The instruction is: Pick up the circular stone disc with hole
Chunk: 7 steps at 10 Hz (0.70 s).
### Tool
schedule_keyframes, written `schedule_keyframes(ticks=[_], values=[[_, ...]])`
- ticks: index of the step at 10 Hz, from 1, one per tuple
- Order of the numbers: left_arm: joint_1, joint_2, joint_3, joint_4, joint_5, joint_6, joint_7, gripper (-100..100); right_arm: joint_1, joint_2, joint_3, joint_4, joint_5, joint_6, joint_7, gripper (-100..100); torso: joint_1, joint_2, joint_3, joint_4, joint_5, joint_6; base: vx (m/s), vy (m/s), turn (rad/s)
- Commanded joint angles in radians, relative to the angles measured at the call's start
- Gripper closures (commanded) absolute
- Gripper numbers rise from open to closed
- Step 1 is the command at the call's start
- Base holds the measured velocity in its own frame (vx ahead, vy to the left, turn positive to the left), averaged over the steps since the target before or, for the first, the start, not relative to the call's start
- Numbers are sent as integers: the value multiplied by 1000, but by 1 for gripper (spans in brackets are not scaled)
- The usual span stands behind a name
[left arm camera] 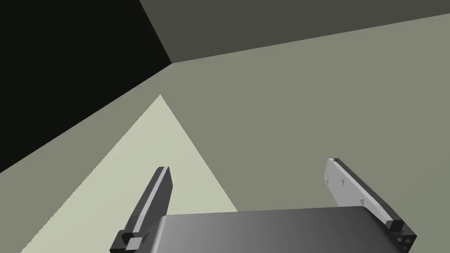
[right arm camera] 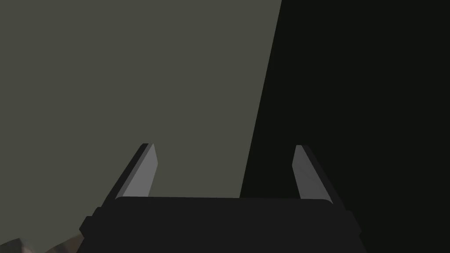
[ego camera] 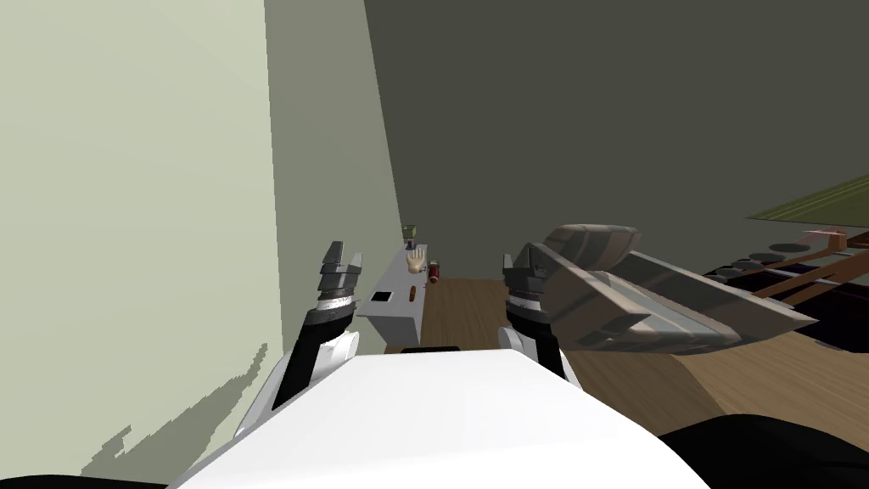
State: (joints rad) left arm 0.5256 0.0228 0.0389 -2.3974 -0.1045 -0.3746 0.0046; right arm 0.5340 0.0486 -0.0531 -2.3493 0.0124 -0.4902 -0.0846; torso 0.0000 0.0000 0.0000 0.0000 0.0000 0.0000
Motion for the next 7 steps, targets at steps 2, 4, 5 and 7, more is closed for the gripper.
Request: schedule_keyframes(ticks=[2, 4, 5, 7], values=[[16, 55, 13, 4, -16, 9, -3, -100, 0, 0, 0, 0, 0, 0, 0, 0, 0, 1, 0, 0, 0, 0, -20, -12, -15], [33, 88, 26, 10, -31, 19, -7, -100, 0, 0, 0, 0, 0, 0, 0, 0, -1, 2, 1, 0, 0, 0, -32, -18, -18], [55, 119, 42, 18, -51, 33, -12, -100, 0, 0, 0, 0, 0, 0, 0, 0, -1, 2, 1, 0, 0, 0, -47, -34, -47], [97, 166, 67, 37, -84, 59, -23, -100, 0, 0, 0, 0, 0, 0, 0, 0, -2, 4, 2, 1, -1, 0, -57, -52, -64]])
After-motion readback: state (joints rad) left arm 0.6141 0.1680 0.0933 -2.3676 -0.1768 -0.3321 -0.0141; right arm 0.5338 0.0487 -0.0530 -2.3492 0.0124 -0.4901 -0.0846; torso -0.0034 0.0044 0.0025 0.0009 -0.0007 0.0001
